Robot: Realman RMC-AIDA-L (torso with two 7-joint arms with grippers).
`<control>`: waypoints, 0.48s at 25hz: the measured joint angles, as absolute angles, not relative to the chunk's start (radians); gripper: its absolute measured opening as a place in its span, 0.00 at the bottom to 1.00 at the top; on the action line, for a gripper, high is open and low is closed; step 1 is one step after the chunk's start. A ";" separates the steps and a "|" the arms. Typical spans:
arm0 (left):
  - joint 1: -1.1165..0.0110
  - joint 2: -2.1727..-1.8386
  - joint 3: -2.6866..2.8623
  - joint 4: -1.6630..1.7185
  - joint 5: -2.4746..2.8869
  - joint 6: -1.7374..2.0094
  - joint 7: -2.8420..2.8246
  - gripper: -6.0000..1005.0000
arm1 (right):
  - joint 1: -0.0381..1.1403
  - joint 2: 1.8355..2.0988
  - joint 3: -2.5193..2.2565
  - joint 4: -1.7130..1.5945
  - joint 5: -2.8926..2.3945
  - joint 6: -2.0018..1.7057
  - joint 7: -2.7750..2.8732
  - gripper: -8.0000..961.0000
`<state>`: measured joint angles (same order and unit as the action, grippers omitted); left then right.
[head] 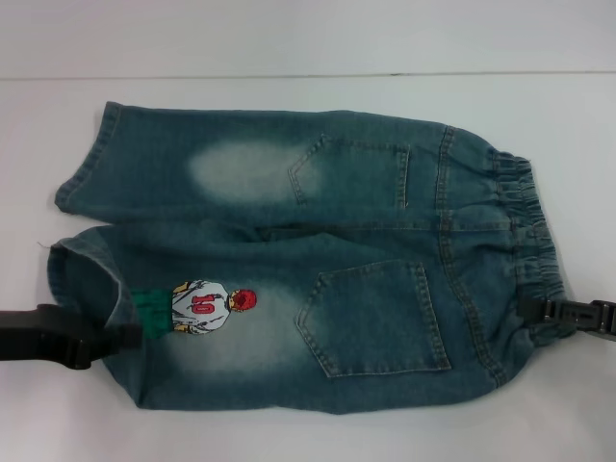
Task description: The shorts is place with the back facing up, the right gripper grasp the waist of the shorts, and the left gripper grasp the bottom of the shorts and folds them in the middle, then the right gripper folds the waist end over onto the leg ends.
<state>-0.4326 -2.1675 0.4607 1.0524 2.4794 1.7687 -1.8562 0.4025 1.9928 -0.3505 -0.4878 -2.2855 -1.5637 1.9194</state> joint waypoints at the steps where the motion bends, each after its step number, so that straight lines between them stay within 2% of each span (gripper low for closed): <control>1: -0.433 -2.168 0.461 1.052 2.479 1.769 -1.856 0.02 | 0.402 1.992 -0.351 -0.488 -2.286 -1.563 1.917 0.80; 4: -0.433 -2.168 0.462 1.051 2.479 1.769 -1.856 0.02 | 0.402 1.991 -0.351 -0.490 -2.286 -1.559 1.920 0.80; 12: -0.442 -2.168 0.462 1.051 2.477 1.771 -1.856 0.02 | 0.404 1.991 -0.351 -0.488 -2.286 -1.575 1.920 0.45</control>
<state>-0.4423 -2.1676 0.4617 1.0507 2.4773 1.7705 -1.8561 0.4042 1.9911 -0.3513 -0.4881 -2.2857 -1.5749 1.9197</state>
